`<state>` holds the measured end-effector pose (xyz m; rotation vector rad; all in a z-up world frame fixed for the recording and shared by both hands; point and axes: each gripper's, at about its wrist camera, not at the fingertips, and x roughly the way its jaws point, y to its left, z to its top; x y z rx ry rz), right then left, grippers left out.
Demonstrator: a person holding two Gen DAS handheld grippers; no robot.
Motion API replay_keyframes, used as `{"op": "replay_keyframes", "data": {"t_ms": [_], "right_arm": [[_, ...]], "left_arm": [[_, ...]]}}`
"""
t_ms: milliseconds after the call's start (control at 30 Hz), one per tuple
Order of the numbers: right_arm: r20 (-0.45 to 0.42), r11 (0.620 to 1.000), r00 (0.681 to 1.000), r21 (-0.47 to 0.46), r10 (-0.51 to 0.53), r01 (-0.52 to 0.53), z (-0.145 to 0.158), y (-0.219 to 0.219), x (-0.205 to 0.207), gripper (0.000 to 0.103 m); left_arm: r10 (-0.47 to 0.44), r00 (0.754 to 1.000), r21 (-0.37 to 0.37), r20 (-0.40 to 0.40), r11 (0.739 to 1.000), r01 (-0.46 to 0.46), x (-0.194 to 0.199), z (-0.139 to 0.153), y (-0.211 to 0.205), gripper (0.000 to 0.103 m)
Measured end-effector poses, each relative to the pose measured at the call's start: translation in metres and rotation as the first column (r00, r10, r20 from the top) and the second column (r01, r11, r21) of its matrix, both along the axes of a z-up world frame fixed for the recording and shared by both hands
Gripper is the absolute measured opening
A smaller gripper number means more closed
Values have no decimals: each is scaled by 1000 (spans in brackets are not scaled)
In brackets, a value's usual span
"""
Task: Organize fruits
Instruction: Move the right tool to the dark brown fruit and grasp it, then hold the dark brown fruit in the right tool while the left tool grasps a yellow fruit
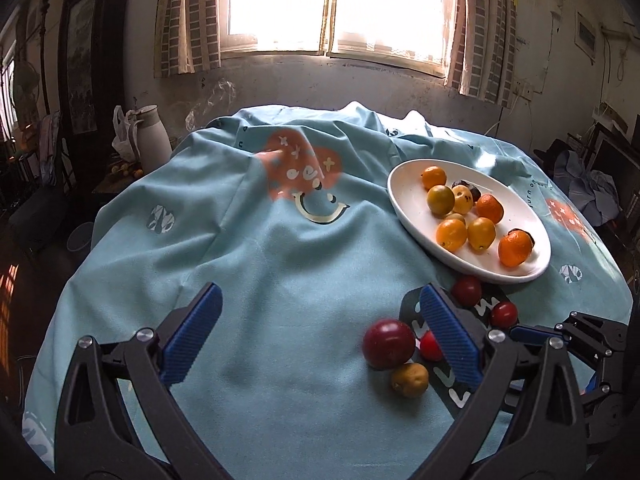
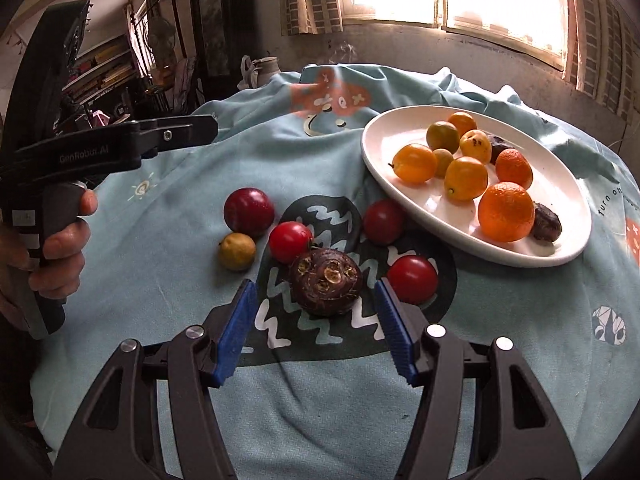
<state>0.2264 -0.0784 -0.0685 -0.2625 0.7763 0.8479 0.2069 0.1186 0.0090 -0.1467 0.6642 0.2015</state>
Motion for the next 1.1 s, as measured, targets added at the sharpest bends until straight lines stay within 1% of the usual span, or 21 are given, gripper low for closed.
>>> {"op": "replay_keyframes", "data": {"t_ms": [200,300,533,567,633,733,833,900,933,1000,1033,1067,1100], "right_arm": [[-17,1000,1000,-12,-2,1,-5,10,5,62],[-30,1000,999,-27,-15,15,-9,12,9,61],[-63,999,997,-35,-32,30,-14,16,18,60],[-66,999,997,-40,-32,30,-15,19,20,57],[-67,998,997,-51,-40,36,-16,22,22,54],[-46,995,997,-74,-64,60,-17,24,22,45],[-44,994,996,-75,-79,75,-15,20,20,44],[-59,995,994,-39,-94,92,-9,8,18,44],[-64,994,992,-11,-107,107,-3,0,17,44],[-59,989,988,34,-144,146,8,-15,15,44],[-60,986,986,55,-153,157,12,-21,14,44],[-66,983,985,72,-162,167,15,-27,13,44],[-72,981,983,83,-170,176,17,-32,12,44]], "left_arm": [[5,1000,-41,9,999,-4,-2,3,6,101],[9,1000,-30,14,1000,-8,-3,4,5,101],[9,1000,-41,17,999,-8,-5,5,6,101],[10,1000,-40,17,999,-9,-5,5,6,101],[15,1000,-36,17,999,-14,-5,5,7,101],[15,1000,-36,17,999,-15,-5,5,7,101],[8,1000,-39,11,999,-7,-6,4,8,101],[-15,1000,-30,-23,999,14,-4,0,7,101],[-46,998,-32,-48,999,44,-3,-3,6,101],[-138,987,-56,-86,989,134,-4,-9,-1,99],[-188,978,-73,-92,981,181,-6,-11,-6,91],[-239,966,-85,-101,969,231,-9,-14,-12,76],[-281,953,-92,-112,958,272,-12,-18,-18,69]]}}
